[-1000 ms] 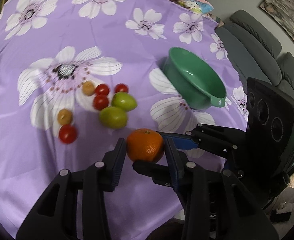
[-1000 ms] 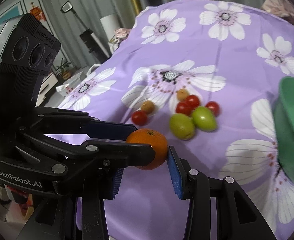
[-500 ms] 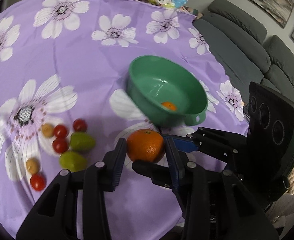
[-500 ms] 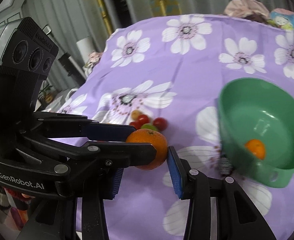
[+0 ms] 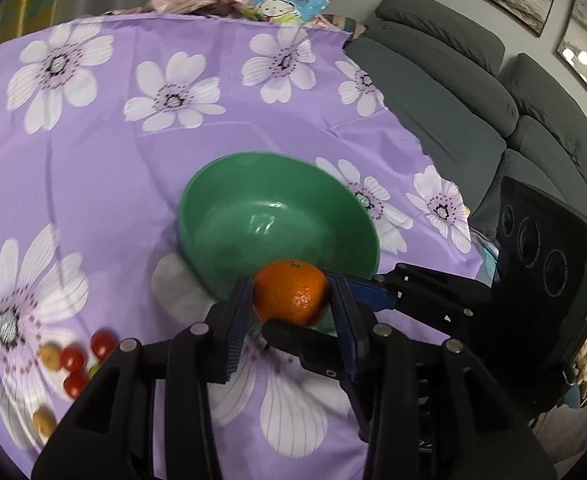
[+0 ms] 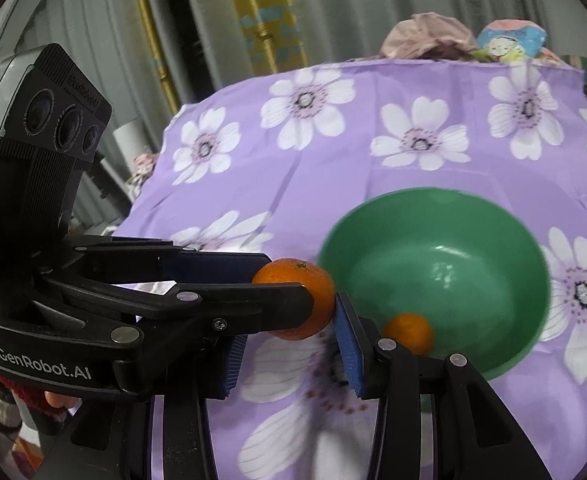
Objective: Organize fruits
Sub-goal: 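Carry the orange with the left tool over the green bowl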
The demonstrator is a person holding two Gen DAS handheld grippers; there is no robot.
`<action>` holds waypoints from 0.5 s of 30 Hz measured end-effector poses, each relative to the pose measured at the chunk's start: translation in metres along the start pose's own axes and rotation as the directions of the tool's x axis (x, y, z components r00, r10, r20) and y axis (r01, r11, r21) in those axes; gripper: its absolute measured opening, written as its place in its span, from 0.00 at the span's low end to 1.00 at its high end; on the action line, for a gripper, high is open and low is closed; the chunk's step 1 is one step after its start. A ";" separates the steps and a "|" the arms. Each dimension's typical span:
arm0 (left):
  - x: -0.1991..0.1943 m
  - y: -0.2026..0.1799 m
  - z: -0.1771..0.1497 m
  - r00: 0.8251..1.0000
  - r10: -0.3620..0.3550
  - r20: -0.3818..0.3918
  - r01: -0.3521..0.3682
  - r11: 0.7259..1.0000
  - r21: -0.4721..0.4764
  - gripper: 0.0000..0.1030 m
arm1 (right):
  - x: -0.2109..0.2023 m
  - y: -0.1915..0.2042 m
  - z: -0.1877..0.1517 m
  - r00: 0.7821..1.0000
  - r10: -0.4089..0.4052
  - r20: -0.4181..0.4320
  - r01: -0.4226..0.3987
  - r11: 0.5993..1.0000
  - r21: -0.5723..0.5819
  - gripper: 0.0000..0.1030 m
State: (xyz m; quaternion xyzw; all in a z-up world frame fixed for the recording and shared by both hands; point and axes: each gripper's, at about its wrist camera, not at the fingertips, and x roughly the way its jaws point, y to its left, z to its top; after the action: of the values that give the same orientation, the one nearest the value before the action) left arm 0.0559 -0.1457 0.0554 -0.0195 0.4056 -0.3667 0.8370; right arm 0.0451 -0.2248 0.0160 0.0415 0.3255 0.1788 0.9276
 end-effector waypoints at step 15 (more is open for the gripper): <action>0.057 0.003 0.015 0.996 -0.072 -0.058 0.070 0.997 -0.045 0.38 | 0.016 -0.052 0.001 0.997 -0.063 -0.034 0.065 0.994 0.084 0.42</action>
State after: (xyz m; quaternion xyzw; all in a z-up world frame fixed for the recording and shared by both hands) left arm 0.0912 -0.1833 0.0269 -0.0411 0.4371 -0.3877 0.8105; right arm 0.0726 -0.2675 -0.0027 0.0678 0.3487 0.1356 0.9249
